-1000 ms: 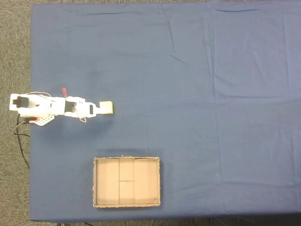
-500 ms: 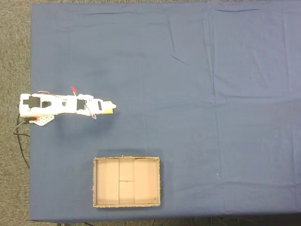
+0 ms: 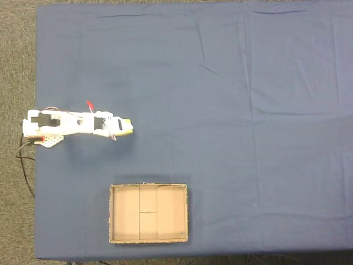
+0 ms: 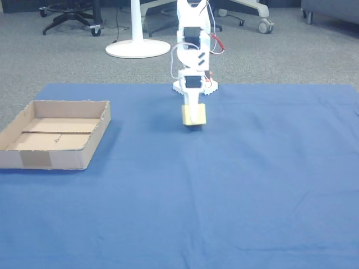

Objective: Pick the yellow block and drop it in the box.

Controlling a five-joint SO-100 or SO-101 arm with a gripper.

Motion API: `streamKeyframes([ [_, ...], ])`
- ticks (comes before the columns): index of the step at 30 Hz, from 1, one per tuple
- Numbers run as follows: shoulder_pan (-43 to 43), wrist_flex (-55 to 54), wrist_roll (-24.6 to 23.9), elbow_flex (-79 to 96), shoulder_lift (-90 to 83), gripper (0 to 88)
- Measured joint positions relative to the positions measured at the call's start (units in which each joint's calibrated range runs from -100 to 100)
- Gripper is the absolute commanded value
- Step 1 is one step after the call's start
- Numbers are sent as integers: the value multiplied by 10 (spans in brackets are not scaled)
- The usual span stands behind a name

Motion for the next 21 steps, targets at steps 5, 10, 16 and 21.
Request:
streamKeyframes([
  [5, 71, 48, 24, -98, -95, 167],
  [10, 230, 93, 59, -299, -111, 164],
  [16, 379, 34, 76, -522, 45, 173],
  [21, 389, 33, 76, -717, 298, 170],
])
